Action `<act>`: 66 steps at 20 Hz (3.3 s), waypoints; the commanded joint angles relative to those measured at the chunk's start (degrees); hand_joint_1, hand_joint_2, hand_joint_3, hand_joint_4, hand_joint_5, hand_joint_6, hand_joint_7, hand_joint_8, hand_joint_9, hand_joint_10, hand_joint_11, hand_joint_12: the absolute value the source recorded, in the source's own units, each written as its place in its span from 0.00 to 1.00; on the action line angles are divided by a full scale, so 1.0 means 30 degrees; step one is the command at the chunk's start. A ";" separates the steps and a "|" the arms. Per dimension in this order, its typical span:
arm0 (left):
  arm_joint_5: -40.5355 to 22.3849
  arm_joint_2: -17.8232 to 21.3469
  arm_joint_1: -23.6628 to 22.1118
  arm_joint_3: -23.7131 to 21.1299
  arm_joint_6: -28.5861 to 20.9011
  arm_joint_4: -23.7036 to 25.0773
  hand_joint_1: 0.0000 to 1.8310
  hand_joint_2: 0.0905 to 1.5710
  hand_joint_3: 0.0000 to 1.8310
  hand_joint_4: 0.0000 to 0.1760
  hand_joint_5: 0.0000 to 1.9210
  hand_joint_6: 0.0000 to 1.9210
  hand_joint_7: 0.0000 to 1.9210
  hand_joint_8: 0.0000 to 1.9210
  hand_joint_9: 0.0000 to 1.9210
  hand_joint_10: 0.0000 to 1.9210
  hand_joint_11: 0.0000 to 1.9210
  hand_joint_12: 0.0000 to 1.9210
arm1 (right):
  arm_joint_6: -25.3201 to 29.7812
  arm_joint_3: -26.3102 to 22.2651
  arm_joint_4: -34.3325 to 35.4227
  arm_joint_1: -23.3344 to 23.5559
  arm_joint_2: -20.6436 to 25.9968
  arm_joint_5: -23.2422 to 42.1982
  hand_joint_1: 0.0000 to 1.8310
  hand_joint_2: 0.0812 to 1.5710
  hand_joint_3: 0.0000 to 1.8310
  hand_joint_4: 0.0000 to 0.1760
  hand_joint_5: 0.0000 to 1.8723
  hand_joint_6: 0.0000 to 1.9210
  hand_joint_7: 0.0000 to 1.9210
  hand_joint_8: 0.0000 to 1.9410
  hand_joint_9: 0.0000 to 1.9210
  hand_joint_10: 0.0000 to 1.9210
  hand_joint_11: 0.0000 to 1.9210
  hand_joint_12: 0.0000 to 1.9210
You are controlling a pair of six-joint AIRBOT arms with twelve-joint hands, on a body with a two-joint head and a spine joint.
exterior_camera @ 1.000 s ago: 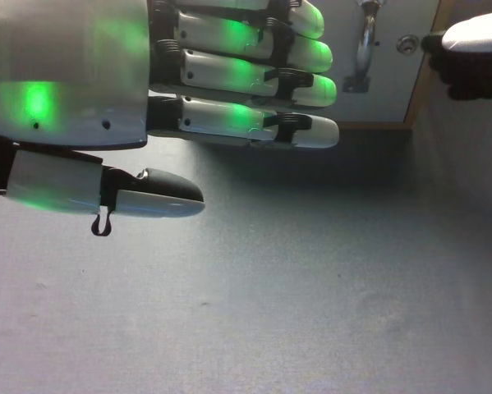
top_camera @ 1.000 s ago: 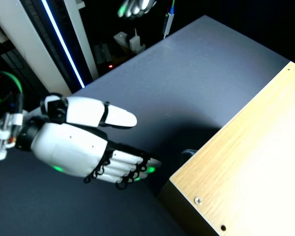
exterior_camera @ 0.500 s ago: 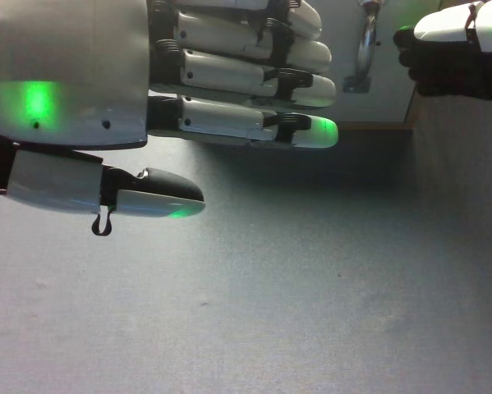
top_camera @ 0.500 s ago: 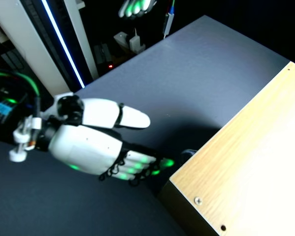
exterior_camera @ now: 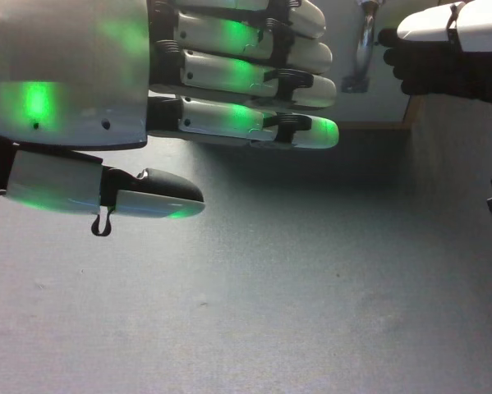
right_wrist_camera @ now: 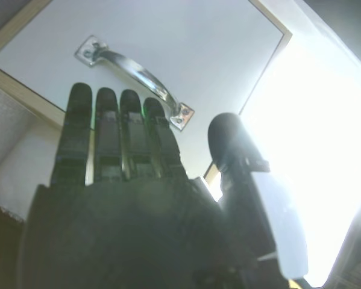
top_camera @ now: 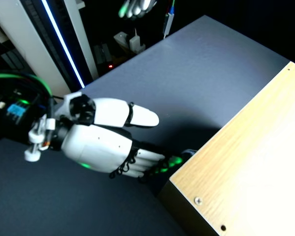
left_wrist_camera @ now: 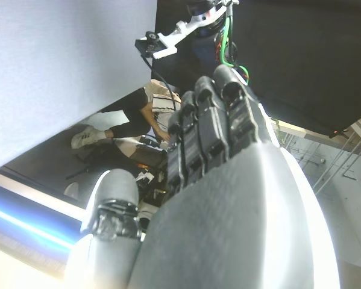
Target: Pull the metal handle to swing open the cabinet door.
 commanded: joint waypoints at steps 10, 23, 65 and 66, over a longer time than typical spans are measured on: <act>-0.0450 0.0087 -0.0225 0.0013 0.0090 -0.1769 0.00 1.00 0.02 0.00 0.12 0.00 0.13 0.00 0.12 0.00 0.00 0.27 | 0.0135 -0.0524 -0.0085 -0.0014 -0.0152 0.2446 0.00 1.00 0.04 0.00 0.05 0.00 0.05 0.00 0.04 0.00 0.00 0.14; -0.0450 0.0087 -0.0225 0.0013 0.0090 -0.1769 0.00 0.99 0.00 0.00 0.09 0.00 0.10 0.00 0.09 0.00 0.00 0.24 | -0.0189 -0.2077 -0.1926 -0.0348 0.0337 0.2741 0.00 1.00 0.06 0.00 0.02 0.00 0.03 0.00 0.02 0.00 0.00 0.10; -0.0450 0.0087 -0.0225 0.0013 0.0090 -0.1769 0.00 1.00 0.03 0.00 0.08 0.00 0.08 0.00 0.07 0.00 0.00 0.18 | -0.1457 -0.3240 -0.5511 -0.1681 0.2207 0.3625 0.00 0.97 0.13 0.00 0.01 0.00 0.02 0.00 0.01 0.00 0.00 0.06; -0.0450 0.0087 -0.0225 0.0013 0.0090 -0.1769 0.00 1.00 0.03 0.00 0.08 0.00 0.09 0.00 0.07 0.00 0.00 0.18 | -0.1457 -0.3168 -0.5778 -0.1712 0.2243 0.3625 0.00 0.97 0.13 0.00 0.01 0.00 0.02 0.00 0.01 0.00 0.00 0.07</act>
